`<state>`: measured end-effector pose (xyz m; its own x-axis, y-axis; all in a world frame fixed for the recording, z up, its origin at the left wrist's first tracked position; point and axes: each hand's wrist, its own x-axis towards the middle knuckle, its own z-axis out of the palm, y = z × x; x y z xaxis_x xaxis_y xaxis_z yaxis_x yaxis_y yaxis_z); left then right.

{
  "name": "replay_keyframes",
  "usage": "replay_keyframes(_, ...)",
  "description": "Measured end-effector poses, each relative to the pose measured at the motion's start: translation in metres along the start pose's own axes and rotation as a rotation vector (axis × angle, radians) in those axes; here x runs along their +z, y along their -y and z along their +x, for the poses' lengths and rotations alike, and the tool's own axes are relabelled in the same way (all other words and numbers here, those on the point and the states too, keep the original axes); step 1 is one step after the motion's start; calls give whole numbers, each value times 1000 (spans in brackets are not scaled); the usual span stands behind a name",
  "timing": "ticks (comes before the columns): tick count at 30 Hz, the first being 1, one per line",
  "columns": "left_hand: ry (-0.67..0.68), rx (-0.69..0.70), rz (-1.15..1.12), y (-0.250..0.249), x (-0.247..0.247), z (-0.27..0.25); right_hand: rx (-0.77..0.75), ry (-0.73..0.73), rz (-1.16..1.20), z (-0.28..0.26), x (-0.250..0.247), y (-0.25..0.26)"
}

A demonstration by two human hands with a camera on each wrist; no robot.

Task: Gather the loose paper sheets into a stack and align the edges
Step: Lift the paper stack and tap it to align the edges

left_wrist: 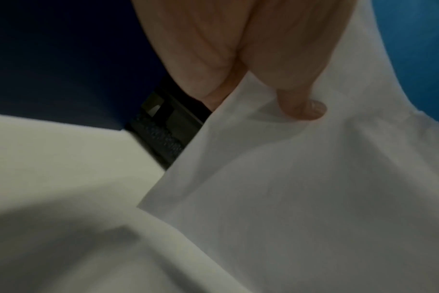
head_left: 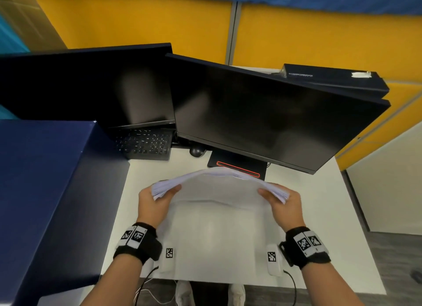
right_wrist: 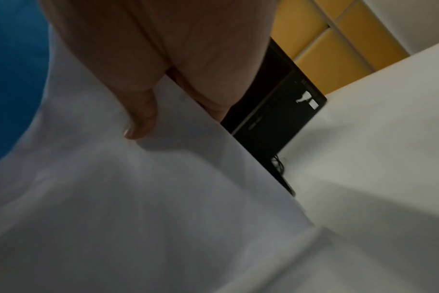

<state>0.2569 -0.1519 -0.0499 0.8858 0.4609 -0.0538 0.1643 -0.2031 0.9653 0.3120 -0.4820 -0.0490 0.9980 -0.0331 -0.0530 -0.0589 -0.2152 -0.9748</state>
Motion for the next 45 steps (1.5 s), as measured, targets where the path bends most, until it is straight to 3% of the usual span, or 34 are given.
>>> replay_keyframes(3,67,23,34,1,-5,-1,-33,13,-23,0,-8,-3)
replay_keyframes(6,208,-43,85,9,-1,-1,44,99,-70,2,-3,-17)
replay_keyframes(8,230,-22,119,8,2,3,67,61,-71,2,-1,-15)
replay_keyframes(12,96,12,26,3,0,9,16,2,-43,5,-7,-6)
replay_keyframes(17,63,-65,77,24,9,1,109,31,-88,-1,5,-19)
replay_keyframes(23,-40,-65,42,15,16,-7,81,-68,115,-5,12,-11)
replay_keyframes(28,-99,-102,-112,10,25,-10,141,-179,209,0,20,-1)
replay_keyframes(32,-90,-66,-67,9,25,-4,173,-179,172,5,19,8)
replay_keyframes(35,-86,-70,-50,-6,22,0,128,-102,91,6,7,22)
replay_keyframes(38,-18,47,20,-37,12,15,-14,84,-119,9,-14,34)
replay_keyframes(43,269,582,417,-130,20,41,-159,384,-611,14,-1,68)
replay_keyframes(45,347,733,520,-160,37,43,-243,351,-628,14,17,74)
